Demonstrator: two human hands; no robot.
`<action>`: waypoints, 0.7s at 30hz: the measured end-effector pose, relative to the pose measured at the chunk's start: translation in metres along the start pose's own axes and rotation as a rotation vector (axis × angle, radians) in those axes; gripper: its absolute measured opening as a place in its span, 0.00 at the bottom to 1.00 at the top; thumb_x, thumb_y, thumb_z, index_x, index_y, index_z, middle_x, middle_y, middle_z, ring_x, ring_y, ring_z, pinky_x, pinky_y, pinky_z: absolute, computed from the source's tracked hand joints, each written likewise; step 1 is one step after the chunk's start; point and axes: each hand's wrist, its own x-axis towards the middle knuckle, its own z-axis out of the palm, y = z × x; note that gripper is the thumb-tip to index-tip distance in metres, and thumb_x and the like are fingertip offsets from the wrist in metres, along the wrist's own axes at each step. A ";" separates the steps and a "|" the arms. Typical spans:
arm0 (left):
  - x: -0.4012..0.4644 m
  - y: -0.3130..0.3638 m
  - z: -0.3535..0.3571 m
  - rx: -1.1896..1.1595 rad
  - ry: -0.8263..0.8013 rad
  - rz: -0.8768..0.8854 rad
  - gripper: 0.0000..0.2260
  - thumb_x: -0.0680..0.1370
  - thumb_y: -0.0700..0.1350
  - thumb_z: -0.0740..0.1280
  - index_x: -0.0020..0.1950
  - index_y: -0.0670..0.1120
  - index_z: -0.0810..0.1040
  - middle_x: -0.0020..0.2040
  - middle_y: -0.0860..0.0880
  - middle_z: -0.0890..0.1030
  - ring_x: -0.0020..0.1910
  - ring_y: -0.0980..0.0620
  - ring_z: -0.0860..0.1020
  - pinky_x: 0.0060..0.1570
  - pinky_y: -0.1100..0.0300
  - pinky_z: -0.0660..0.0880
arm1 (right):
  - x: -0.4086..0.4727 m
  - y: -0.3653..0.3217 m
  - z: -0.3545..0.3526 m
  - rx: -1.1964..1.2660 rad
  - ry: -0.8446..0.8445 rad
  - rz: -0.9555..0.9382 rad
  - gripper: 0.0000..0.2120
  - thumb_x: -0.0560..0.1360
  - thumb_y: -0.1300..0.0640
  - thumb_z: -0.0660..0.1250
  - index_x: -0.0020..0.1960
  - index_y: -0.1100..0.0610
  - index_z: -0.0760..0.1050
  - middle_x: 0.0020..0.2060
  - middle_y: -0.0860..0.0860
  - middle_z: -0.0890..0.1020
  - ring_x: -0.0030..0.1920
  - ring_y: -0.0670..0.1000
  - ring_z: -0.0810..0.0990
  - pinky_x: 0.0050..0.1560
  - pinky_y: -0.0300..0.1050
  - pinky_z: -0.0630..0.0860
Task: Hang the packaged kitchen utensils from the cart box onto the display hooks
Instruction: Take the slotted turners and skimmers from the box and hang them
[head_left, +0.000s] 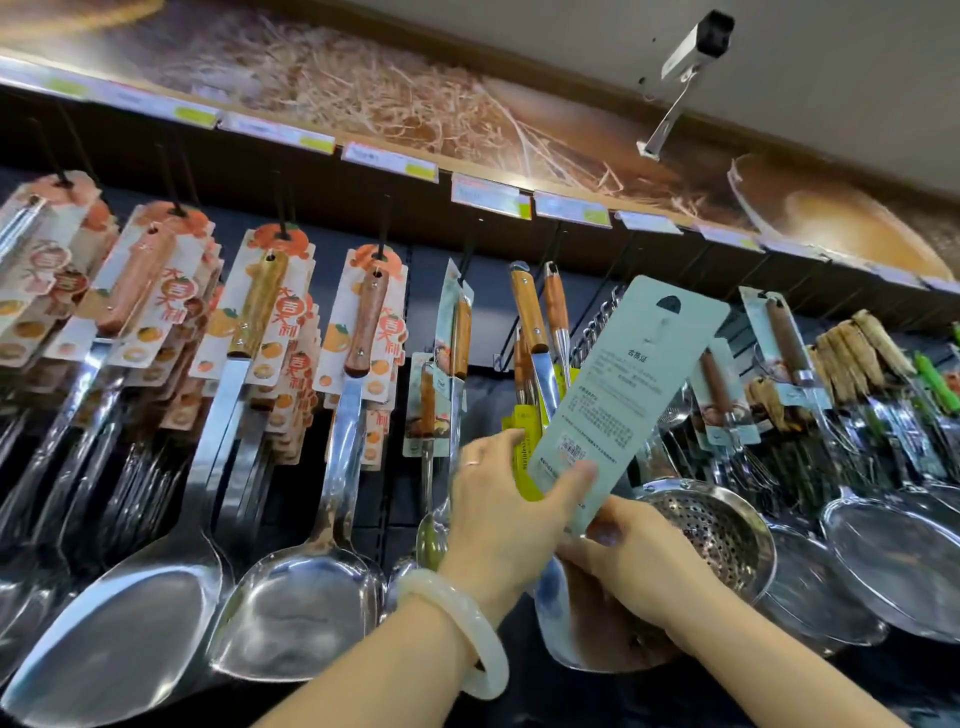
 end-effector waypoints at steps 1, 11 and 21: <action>0.000 0.004 0.004 -0.053 -0.092 -0.016 0.32 0.65 0.60 0.73 0.66 0.52 0.69 0.62 0.54 0.70 0.63 0.57 0.69 0.62 0.62 0.68 | 0.000 -0.003 0.001 -0.014 -0.005 0.002 0.24 0.62 0.35 0.64 0.55 0.43 0.75 0.46 0.45 0.83 0.45 0.52 0.81 0.53 0.53 0.78; 0.016 0.004 -0.003 -0.059 0.033 -0.066 0.19 0.81 0.49 0.56 0.48 0.34 0.78 0.47 0.32 0.79 0.48 0.35 0.77 0.40 0.55 0.68 | -0.011 -0.016 0.006 0.068 -0.016 -0.117 0.28 0.62 0.36 0.65 0.62 0.33 0.69 0.55 0.40 0.81 0.57 0.47 0.79 0.59 0.53 0.75; 0.041 0.004 -0.015 -0.174 0.019 -0.251 0.17 0.82 0.46 0.54 0.57 0.35 0.74 0.49 0.39 0.77 0.49 0.40 0.76 0.47 0.56 0.73 | -0.025 -0.020 0.025 0.323 -0.014 -0.135 0.19 0.70 0.47 0.71 0.52 0.32 0.64 0.47 0.29 0.74 0.46 0.30 0.75 0.54 0.32 0.71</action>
